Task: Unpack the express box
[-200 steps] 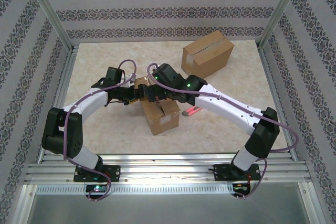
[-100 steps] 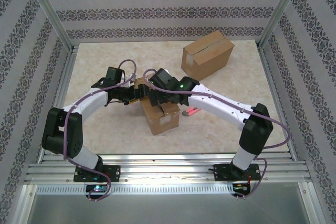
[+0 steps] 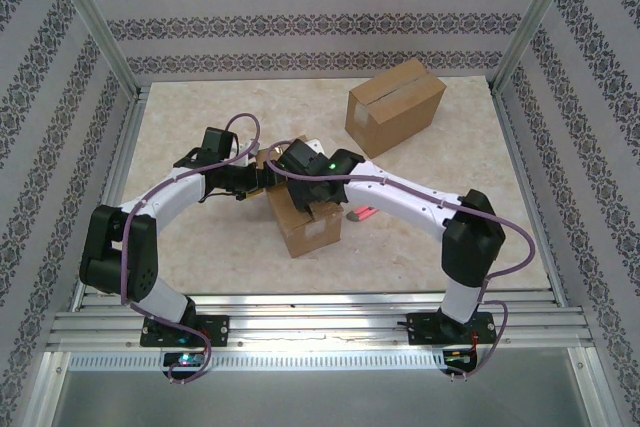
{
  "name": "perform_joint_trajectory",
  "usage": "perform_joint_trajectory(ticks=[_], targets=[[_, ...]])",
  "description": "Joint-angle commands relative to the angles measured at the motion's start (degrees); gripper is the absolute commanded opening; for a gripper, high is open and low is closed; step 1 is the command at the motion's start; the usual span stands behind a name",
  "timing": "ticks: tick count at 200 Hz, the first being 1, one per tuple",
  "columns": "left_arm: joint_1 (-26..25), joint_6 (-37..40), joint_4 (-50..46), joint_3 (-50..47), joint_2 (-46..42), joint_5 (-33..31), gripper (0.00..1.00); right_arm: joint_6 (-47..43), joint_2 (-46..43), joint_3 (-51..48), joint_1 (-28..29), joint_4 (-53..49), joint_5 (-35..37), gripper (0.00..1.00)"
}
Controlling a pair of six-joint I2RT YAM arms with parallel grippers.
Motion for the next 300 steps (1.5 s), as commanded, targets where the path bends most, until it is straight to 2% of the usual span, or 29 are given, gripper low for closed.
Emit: perform_joint_trajectory(ticks=[1, 68, 100, 116, 168, 215, 241, 279, 300], targets=[[0.1, 2.2, -4.7, -0.4, -0.2, -2.0, 0.94, 0.3, 1.5, 1.8, 0.7, -3.5, 6.2, 0.98], [0.1, 2.5, -4.7, -1.7, 1.2, -3.3, 0.95, -2.1, 2.5, 8.6, 4.1, -8.3, 21.8, 0.95], [0.0, 3.0, -5.2, -2.4, 2.1, -4.9, 0.94, -3.6, 3.5, 11.5, 4.9, -11.1, 28.1, 0.90], [0.1, 3.5, -5.9, -2.4, 2.4, -5.8, 0.94, -4.4, 3.9, 12.7, 5.2, -12.1, 30.6, 0.82], [0.1, 5.0, -8.0, -2.2, 3.2, -9.4, 0.94, -8.0, 3.5, 14.0, 5.4, -11.9, 36.0, 0.44], [0.0, 5.7, -8.7, -2.4, 3.7, -10.7, 0.94, -11.2, 2.5, 14.3, 4.3, -11.5, 35.6, 0.25], [0.1, 5.6, -8.9, -2.1, 3.8, -10.4, 0.94, -12.8, 1.4, 14.1, 3.1, -11.0, 31.2, 0.28], [0.1, 4.8, -8.4, 0.6, 2.5, -6.5, 0.95, -13.7, -1.2, 12.8, -0.1, -9.3, 14.7, 0.61], [0.0, 3.8, -8.4, 4.4, 0.7, -4.1, 0.97, -13.8, -2.6, 12.3, -2.3, -7.9, 5.9, 0.72]])
